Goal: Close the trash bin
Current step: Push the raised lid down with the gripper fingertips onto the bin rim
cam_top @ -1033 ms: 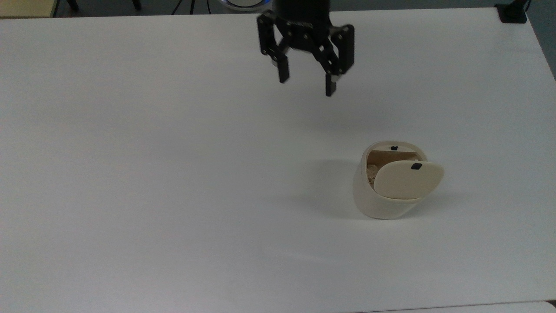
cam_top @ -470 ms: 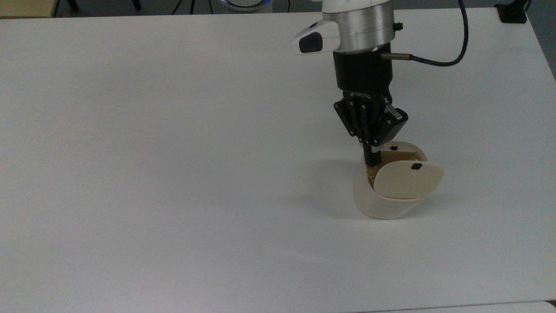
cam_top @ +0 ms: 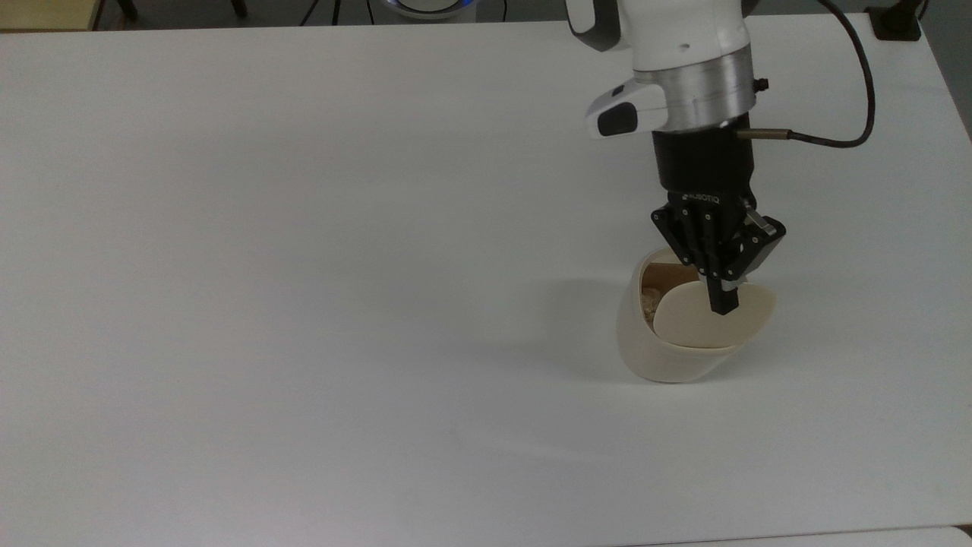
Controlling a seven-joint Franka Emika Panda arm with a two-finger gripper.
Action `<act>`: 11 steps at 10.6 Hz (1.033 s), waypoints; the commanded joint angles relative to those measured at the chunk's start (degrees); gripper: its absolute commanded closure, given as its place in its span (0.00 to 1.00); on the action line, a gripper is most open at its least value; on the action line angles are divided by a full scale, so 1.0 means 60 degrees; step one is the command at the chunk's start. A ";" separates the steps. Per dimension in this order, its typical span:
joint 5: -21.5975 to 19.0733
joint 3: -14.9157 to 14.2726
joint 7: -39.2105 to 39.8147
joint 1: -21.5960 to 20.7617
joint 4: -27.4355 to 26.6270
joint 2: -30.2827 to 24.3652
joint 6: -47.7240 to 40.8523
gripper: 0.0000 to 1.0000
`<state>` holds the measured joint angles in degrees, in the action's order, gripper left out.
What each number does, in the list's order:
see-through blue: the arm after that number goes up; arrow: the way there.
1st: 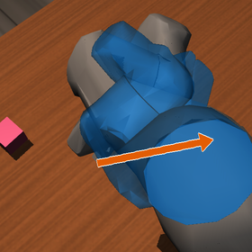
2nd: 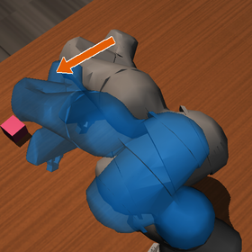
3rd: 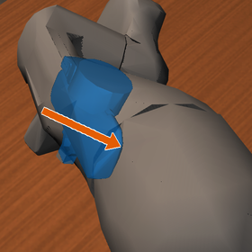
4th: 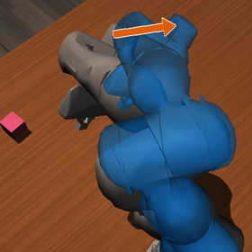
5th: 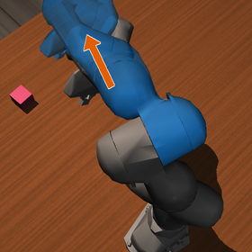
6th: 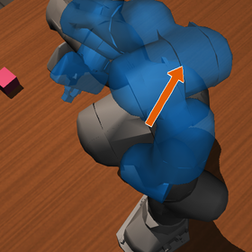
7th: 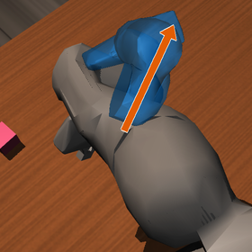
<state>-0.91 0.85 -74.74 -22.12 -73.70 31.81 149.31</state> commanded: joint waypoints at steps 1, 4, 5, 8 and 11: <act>0.0268 -0.0171 -0.0258 -0.0342 0.0010 0.0207 0.0134 1.00; 0.0429 -0.0068 -0.0229 -0.0357 -0.0312 0.0061 0.0046 1.00; 0.0488 -0.0068 -0.0229 -0.0357 -0.0430 -0.0085 0.0046 1.00; 0.0649 -0.0039 -0.0185 -0.0401 -0.1218 -0.0670 -0.0334 1.00; 0.0898 0.0283 -0.0185 -0.0357 -0.2288 -0.1387 -0.0393 1.00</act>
<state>3.04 1.87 -74.74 -23.99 -79.20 29.79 148.63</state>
